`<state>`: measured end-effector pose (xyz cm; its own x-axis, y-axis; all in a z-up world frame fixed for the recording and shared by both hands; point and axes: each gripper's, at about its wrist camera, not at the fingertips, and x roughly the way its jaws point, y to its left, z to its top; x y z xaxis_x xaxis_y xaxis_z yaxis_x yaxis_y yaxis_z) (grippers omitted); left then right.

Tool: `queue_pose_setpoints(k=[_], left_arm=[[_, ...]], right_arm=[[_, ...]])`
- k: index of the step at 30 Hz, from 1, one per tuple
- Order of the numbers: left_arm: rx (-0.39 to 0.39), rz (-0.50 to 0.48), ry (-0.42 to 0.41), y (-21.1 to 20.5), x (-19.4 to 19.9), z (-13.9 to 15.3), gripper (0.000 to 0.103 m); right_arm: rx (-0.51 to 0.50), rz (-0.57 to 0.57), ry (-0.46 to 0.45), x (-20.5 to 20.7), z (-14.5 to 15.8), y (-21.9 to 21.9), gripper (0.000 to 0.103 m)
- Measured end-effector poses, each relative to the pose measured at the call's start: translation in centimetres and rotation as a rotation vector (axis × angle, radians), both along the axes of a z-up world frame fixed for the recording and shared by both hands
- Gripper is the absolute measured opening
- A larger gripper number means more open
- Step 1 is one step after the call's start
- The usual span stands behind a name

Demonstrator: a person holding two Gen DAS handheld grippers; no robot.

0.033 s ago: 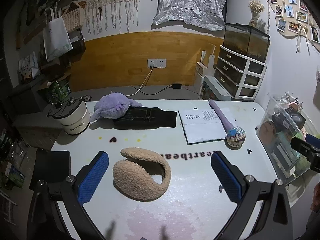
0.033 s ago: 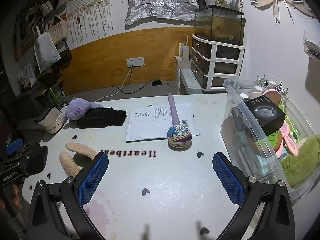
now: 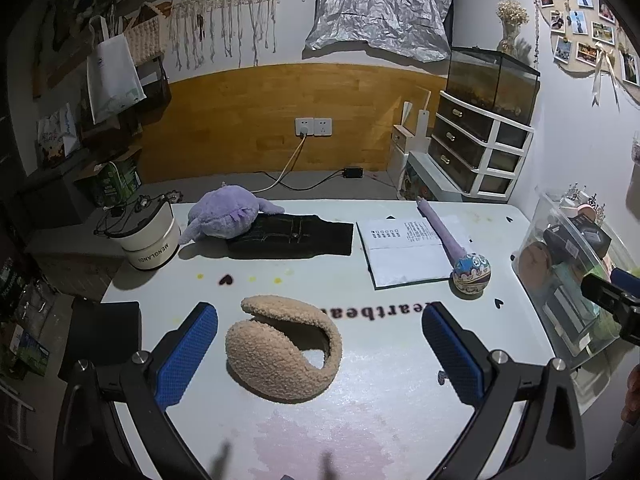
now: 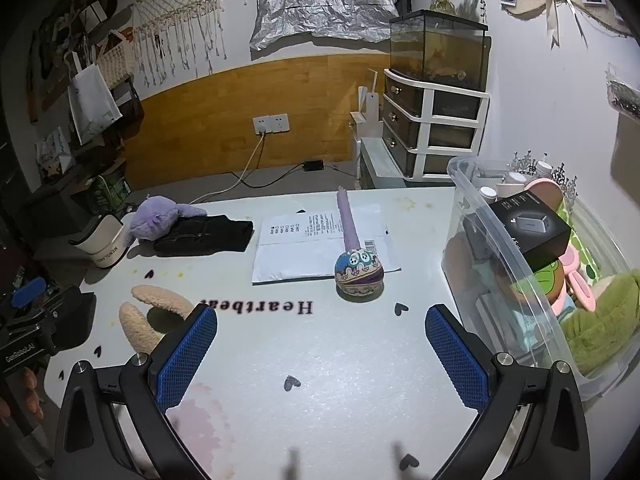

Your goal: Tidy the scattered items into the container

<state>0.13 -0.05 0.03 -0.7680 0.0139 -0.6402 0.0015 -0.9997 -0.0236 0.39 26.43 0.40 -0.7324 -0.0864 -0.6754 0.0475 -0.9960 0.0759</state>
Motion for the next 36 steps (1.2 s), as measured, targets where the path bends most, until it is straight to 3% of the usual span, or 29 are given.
queue_pose_setpoints(k=[25, 36], left_arm=[[0.002, 0.004, -0.013, -0.8, 0.2, -0.4, 0.103], [0.008, 0.007, -0.038, -1.8, 0.2, -1.3, 0.103]], right_arm=[[-0.036, 0.023, 0.009, 0.5, 0.1, -0.6, 0.103], [-0.056, 0.024, -0.042, -0.3, -0.9, -1.5, 0.103]])
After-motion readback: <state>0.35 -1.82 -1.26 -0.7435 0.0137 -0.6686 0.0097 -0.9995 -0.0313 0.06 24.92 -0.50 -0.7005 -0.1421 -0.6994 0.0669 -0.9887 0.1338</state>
